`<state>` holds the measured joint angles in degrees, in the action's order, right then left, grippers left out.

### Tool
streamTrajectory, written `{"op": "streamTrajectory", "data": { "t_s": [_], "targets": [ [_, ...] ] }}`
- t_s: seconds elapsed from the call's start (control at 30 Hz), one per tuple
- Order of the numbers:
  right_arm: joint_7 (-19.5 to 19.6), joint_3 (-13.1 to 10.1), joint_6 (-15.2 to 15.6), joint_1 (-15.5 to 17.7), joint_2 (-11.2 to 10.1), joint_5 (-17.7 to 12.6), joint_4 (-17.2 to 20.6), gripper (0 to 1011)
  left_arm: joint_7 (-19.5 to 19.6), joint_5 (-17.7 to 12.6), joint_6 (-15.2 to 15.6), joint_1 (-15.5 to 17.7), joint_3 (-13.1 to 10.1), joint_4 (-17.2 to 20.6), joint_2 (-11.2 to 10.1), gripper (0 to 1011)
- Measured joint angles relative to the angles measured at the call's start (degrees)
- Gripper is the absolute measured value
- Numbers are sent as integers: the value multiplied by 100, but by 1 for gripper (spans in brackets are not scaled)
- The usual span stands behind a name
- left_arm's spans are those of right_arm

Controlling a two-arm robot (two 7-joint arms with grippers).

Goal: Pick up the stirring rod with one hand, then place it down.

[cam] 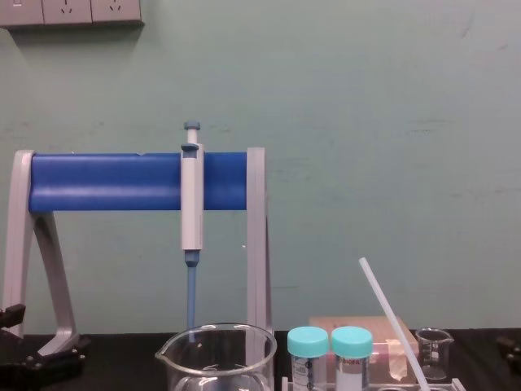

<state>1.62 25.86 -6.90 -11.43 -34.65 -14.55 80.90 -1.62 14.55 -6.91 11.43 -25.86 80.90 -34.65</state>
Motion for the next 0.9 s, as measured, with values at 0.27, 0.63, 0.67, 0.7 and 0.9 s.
{"op": "streamTrajectory", "data": {
  "t_s": [0.27, 0.63, 0.67, 0.7, 0.9],
  "targets": [
    [0, 0, 0, 0, 0, 0, 0, 1003, 0, 0, 0, 0, 0, 0, 0, 1000],
    [0, 0, 0, 0, 0, 0, 0, 1003, 0, 0, 0, 0, 0, 0, 0, 1000],
    [0, 0, 0, 0, 0, 0, 0, 1003, 0, 0, 0, 0, 0, 0, 0, 1000],
    [0, 0, 0, 0, 0, 0, 0, 1003, 0, 0, 0, 0, 0, 0, 0, 1000],
    [0, 0, 0, 0, 0, 0, 0, 1003, 0, 0, 0, 0, 0, 0, 0, 1000]
  ]
}}
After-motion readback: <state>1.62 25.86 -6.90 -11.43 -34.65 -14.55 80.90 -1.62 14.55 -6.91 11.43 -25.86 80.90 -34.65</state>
